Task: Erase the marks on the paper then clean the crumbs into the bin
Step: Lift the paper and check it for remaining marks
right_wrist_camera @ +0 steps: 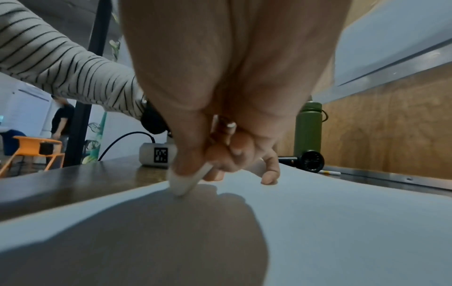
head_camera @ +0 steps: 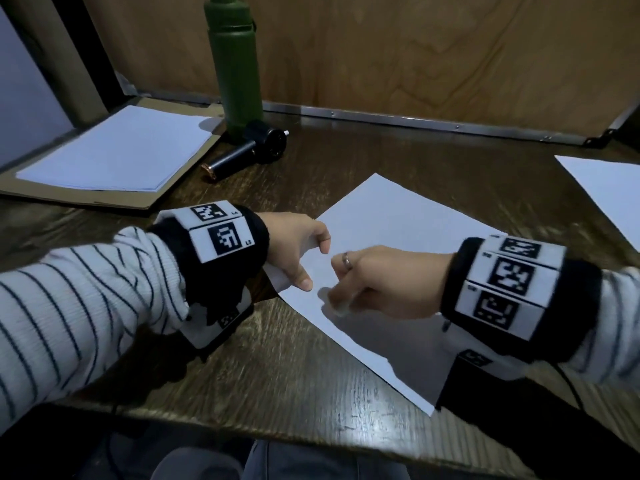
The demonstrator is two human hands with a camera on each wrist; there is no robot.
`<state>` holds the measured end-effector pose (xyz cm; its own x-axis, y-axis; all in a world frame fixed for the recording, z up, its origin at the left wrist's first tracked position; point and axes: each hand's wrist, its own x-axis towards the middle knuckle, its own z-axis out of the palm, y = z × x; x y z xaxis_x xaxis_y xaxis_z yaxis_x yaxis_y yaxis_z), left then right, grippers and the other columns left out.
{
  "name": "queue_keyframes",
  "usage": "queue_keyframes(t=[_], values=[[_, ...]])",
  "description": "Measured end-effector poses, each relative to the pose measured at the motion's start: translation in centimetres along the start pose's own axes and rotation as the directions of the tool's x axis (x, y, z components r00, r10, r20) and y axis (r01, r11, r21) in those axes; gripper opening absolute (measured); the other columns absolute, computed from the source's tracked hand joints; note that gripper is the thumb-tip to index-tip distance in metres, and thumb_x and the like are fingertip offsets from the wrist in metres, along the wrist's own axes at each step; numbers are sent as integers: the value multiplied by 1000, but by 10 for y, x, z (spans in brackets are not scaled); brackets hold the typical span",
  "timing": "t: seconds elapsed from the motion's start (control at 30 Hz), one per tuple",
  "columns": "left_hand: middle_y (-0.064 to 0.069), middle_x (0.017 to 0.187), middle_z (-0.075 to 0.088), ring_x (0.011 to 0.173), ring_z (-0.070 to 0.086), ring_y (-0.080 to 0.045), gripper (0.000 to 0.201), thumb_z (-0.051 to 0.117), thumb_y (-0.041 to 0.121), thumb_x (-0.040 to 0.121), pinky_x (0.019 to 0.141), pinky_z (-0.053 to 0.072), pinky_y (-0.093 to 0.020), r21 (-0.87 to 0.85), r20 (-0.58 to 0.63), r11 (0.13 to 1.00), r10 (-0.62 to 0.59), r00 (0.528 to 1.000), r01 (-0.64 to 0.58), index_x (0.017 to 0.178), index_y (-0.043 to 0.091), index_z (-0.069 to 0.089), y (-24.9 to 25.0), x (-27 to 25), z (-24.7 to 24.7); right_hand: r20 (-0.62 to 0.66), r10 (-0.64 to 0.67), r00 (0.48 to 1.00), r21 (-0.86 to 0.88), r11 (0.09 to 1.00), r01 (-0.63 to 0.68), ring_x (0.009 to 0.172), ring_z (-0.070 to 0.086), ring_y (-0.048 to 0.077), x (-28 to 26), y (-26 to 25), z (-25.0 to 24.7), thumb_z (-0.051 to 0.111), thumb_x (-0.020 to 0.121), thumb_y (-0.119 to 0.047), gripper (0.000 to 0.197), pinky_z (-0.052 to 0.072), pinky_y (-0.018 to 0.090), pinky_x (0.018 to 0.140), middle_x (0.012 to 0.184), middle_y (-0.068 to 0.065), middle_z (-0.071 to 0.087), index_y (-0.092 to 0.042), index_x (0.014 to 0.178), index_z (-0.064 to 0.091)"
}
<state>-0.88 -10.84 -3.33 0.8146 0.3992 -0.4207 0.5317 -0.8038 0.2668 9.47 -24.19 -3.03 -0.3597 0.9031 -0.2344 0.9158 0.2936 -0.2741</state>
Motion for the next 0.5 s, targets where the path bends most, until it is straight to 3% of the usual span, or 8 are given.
queue_keyframes(t=[0.1,0.17,0.2,0.27,0.3,0.37,0.43,0.5], values=[[5,111,49,99,48,-16,57,81,24,71,83,41,-27,11,-4,1000,-1,1000,2,118,22,49,1,-2,-1,131,25,991,1,1000,-25,82,45,17,-14,1,-4,53,90,-12,21,38,23,74,77,-10,38,-15,99,70],[4,112,49,99,48,-15,54,80,20,72,82,40,-25,-8,-24,1000,18,1000,-18,118,21,51,-1,-3,-1,-4,143,990,53,988,-142,83,47,14,-18,7,-11,49,91,-11,23,38,23,75,80,-13,41,-15,106,66],[4,115,51,101,48,-15,51,79,19,73,85,40,-26,-28,-41,999,28,999,-29,117,22,54,-4,-4,-2,-112,250,962,162,959,-231,79,49,12,-20,12,-16,47,93,-12,22,37,20,71,80,-15,42,-15,107,64],[6,121,54,111,50,-15,37,75,17,77,96,39,-28,-106,-116,993,41,992,-54,110,25,60,-9,-8,-3,-240,501,831,554,774,-307,67,52,11,-26,21,-23,47,95,-13,12,40,18,62,78,-10,48,-14,95,59],[7,122,56,115,50,-13,30,73,13,80,99,38,-26,-171,-172,982,47,984,-77,106,24,62,-10,-12,-6,-239,600,763,736,625,-261,65,50,13,-31,25,-27,46,95,-12,12,40,21,60,78,-5,49,-14,89,56],[8,120,58,116,51,-10,24,66,5,84,97,38,-22,-326,-297,935,37,954,-137,98,24,66,-12,-22,-13,-181,716,674,914,375,-153,65,44,16,-39,31,-30,45,95,-12,13,36,27,60,81,0,44,-15,85,52],[8,120,57,112,52,-10,27,61,0,86,85,41,-15,-435,-396,877,17,918,-204,94,26,66,-13,-33,-23,-179,769,614,959,274,-64,61,36,14,-43,34,-28,49,94,-17,17,31,28,59,73,-3,39,-14,78,45],[10,118,55,109,51,-9,33,58,-1,88,77,42,-11,-452,-474,857,5,880,-248,89,31,65,-14,-45,-33,-274,829,487,957,285,52,48,27,12,-43,40,-24,59,89,-14,38,24,28,53,53,-8,28,-16,63,31]])
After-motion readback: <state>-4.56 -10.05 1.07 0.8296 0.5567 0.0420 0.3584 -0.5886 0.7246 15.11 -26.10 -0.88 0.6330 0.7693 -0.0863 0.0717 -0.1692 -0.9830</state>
